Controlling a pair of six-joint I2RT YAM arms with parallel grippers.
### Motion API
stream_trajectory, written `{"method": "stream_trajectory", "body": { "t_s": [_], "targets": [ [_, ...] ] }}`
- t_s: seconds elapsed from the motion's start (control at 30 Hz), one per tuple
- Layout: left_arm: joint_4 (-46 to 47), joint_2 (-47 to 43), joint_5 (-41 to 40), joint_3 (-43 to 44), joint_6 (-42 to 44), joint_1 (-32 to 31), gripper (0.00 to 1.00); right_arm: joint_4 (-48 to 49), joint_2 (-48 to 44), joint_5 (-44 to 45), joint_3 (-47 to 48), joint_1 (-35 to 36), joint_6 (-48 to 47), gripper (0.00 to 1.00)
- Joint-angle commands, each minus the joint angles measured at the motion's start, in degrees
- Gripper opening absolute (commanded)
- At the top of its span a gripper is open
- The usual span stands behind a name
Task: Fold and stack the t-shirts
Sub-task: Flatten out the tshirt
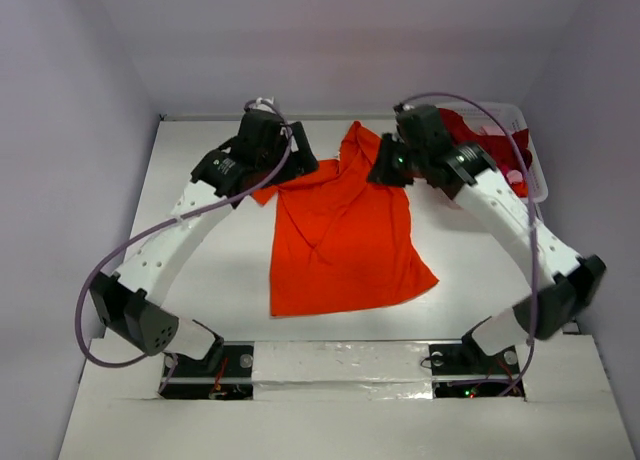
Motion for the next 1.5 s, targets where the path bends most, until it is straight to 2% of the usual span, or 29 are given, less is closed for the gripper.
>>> {"method": "stream_trajectory", "body": {
  "t_s": [0.0, 0.07, 0.1, 0.13, 0.17, 0.27, 0.37, 0.4, 0.5, 0.67, 0.77, 0.93, 1.1, 1.23, 1.47],
  "targets": [
    [2.24, 8.71, 2.44, -1.61, 3.13, 6.51, 0.63, -2.42, 13.41, 4.86, 10.54, -0.67, -2.41, 0.24],
    [7.34, 15.3, 4.05, -1.97, 3.57, 8.2, 0.42, -3.73, 22.99, 3.98, 21.0, -1.46, -0.92, 0.21],
    [8.57, 19.41, 4.41, -1.53, 4.53, 8.91, 0.22, -4.26, 25.72, 3.37, 24.52, -2.77, -0.31, 0.23],
    [11.89, 21.28, 4.67, -1.09, 5.15, 8.91, 0.19, -4.44, 28.27, 2.32, 30.55, -3.74, 0.57, 0.27],
    [13.32, 22.95, 5.54, 0.22, 5.76, 9.78, 0.18, -4.35, 32.73, -0.82, 33.22, -4.88, 1.01, 0.32],
    [15.88, 29.81, 6.96, 5.4, 7.87, 10.5, 0.23, -4.62, 39.62, -4.9, 41.23, -9.72, 3.3, 0.35],
    [16.58, 33.51, 7.4, 9.44, 9.54, 11.02, 0.31, -5.23, 41.3, -6.04, 43.27, -13.05, 3.92, 0.32],
    [16.58, 34.3, 7.75, 10.24, 9.9, 11.02, 0.4, -5.23, 41.04, -5.69, 43.18, -13.59, 3.57, 0.33],
    [16.23, 34.39, 7.58, 11.66, 10.69, 11.63, 0.49, -4.62, 39.38, -4.81, 40.65, -14.3, 1.9, 0.35],
    [13.51, 33.78, 8.19, 14.46, 10.69, 12.17, 0.51, -2.07, 37.26, -5.51, 35.81, -14.3, 0.84, 0.33],
    [14.21, 30.71, 7.4, 13.16, 11.04, 12.17, 0.55, -1.45, 37.0, -5.16, 34.4, -14.3, 0.14, 0.32],
    [12.54, 30.88, 3.62, 13.07, 13.49, 12.17, 0.55, -1.54, 37.52, -5.6, 35.01, -14.3, -0.3, 0.32],
    [11.93, 31.49, -4.71, 11.39, 16.31, 12.17, 0.54, -1.98, 37.61, -5.86, 36.33, -14.83, -0.48, 0.32],
    [6.77, 34.55, -6.83, 13.4, 16.58, 12.17, 0.54, -2.07, 37.0, -5.95, 36.15, -14.83, -0.83, 0.32],
    [4.63, 34.66, -3.41, 13.51, 15.26, 12.17, 0.52, -1.8, 36.82, -6.48, 35.8, -14.83, -0.83, 0.31]
  ]
}}
